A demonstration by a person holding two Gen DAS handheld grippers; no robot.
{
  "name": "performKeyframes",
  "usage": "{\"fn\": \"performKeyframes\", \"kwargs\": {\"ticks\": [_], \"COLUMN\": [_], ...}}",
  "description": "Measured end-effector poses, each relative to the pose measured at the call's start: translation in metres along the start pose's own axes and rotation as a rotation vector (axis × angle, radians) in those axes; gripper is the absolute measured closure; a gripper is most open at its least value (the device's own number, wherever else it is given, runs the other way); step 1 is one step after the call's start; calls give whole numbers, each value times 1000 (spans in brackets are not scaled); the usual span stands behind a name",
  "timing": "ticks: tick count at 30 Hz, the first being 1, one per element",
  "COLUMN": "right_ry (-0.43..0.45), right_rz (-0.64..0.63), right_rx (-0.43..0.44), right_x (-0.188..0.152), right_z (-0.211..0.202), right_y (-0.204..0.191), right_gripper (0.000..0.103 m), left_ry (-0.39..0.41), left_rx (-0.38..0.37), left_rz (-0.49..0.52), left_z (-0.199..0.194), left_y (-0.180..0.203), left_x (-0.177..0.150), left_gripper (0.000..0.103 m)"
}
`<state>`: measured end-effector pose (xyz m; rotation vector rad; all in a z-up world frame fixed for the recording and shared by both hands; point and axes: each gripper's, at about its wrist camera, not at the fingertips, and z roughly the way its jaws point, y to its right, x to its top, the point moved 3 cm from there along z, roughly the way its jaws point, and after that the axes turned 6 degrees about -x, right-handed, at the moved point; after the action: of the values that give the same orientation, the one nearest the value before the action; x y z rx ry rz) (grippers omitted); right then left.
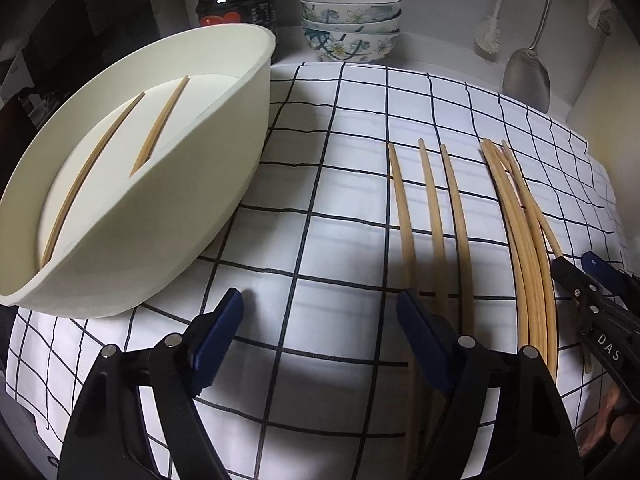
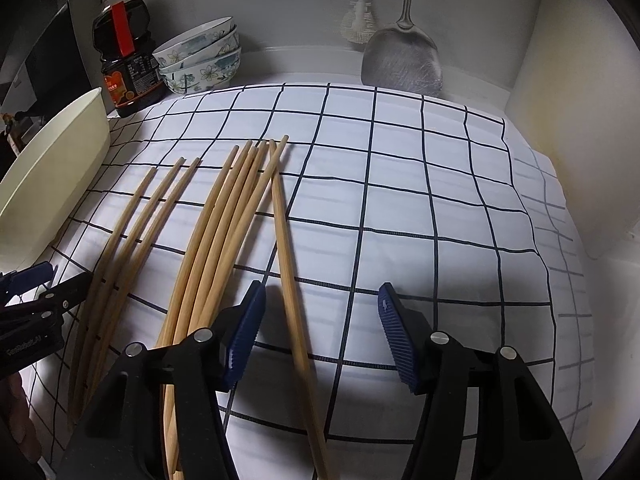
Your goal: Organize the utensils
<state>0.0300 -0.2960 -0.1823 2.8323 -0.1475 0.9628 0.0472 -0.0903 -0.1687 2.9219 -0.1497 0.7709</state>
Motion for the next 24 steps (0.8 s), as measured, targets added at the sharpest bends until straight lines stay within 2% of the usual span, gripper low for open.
{"fn": "performKeyframes", "kwargs": {"ticks": [2,5,10,11,17,20,21,24], "right_ry": [5,13,14,12,12,7,7,7], "right_rz": [-16,-40,-42,-44,-42,-37,-37,-36], "right_rx": [10,16,22,20,20,19,18,19], "right_x": [0,0,-1,-1,-1,-1,-2,-3], "right_z": [-1,-3,-4,-4,-4,-5,-5,-6], "right_y": [-3,-9,-12,-12,-13,-12,-12,-10], "right_gripper": [60,71,80,80,80,80,80,80], "left_ry": [6,11,10,6,10,40,48,55], "left_rx": [-1,-8,-35,-40,-70,-80,-79,-97], "left_rz": [11,32,58,58,22,29,33,45], "left_z": [0,-2,-8,-9,-13,-19,-21,-23], "left_y": [3,8,17,18,12,13,13,17], "left_x": [0,-1,-4,-5,0,4,5,5], "left_gripper": [29,37,63,64,63,51,42,40]}}
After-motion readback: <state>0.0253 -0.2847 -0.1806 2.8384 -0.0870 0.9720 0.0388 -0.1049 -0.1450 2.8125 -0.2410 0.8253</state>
